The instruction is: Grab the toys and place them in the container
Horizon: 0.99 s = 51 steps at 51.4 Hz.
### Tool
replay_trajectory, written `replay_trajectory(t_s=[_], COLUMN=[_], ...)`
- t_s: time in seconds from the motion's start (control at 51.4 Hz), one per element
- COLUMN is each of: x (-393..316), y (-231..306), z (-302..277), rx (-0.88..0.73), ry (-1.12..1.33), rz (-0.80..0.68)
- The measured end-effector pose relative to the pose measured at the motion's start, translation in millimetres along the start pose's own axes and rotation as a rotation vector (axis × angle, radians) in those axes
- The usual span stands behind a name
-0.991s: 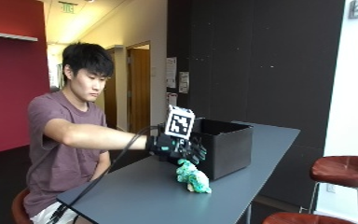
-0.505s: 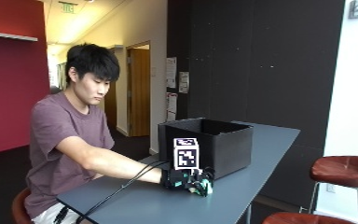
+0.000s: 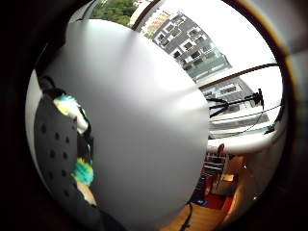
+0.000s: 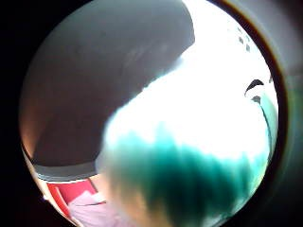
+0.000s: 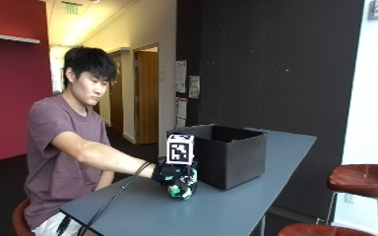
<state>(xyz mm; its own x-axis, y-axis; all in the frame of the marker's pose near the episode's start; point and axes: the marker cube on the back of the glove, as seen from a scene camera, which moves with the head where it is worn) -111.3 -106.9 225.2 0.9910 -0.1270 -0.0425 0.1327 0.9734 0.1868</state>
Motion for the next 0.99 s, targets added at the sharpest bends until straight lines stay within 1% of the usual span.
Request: replay_trajectory(t_s=[0.039, 0.097, 0.136, 0.214, 0.311, 0.428, 0.505, 0.622, 0.739, 0.778, 0.894, 0.991], x=[-4, -10, -13, -12, -28, -42, -52, -55, -82, -97, -152, -192], y=[3, 15, 22, 31, 33, 31, 27, 7, -14, -19, -29, -41], z=[-6, -23, -41, -83, -134, -210, -255, -304, -342, -352, -376, -382], rx=[-0.055, -0.149, -0.177, -0.157, -0.151, -0.125, -0.097, -0.037, 0.01, 0.029, 0.096, 0.134], ry=[-0.071, -0.116, -0.13, -0.074, -0.149, -0.142, -0.136, -0.043, -0.089, -0.115, -0.27, -0.334], rz=[0.047, 0.043, 0.034, -0.033, 0.045, 0.039, -0.005, 0.103, 0.199, 0.173, -0.082, -0.221])
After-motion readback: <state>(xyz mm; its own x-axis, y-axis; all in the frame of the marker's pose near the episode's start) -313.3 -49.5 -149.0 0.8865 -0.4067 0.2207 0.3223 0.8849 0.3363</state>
